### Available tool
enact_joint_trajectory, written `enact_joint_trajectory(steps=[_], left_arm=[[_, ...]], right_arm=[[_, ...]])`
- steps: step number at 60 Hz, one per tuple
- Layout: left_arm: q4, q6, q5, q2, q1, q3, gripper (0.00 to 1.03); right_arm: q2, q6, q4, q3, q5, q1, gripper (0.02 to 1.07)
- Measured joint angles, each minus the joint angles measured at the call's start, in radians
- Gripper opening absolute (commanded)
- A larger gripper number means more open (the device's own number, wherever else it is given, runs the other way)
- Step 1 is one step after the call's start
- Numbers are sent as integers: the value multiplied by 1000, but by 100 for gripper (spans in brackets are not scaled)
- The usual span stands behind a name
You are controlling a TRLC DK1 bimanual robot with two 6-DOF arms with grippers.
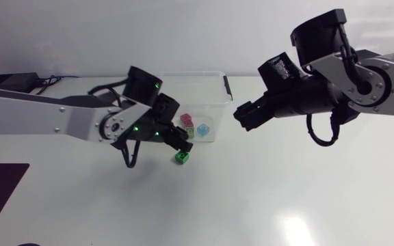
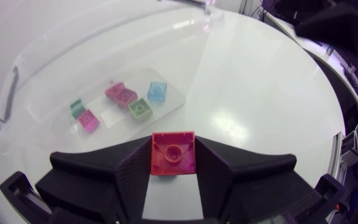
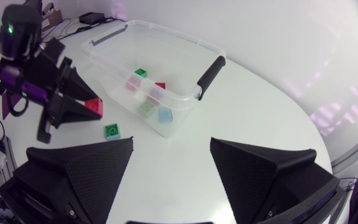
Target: Place the duplo bricks in the container
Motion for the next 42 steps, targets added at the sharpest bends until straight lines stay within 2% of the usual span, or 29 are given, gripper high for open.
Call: enact_joint_trajectory(steps=[12, 20, 31, 42], left_arm=[[-26, 0, 21, -117, 55, 70, 27], [11, 0, 33, -116, 117, 117, 27], [53, 0, 50, -57, 177, 194, 27], [92, 0, 55, 39, 193, 262, 27]], right_arm=[[-6, 2, 26, -72, -36, 69, 92], [19, -12, 40, -93, -45, 132, 92], [95, -22, 60, -93, -44, 183, 92], [134, -29, 81, -93, -44, 196, 92]])
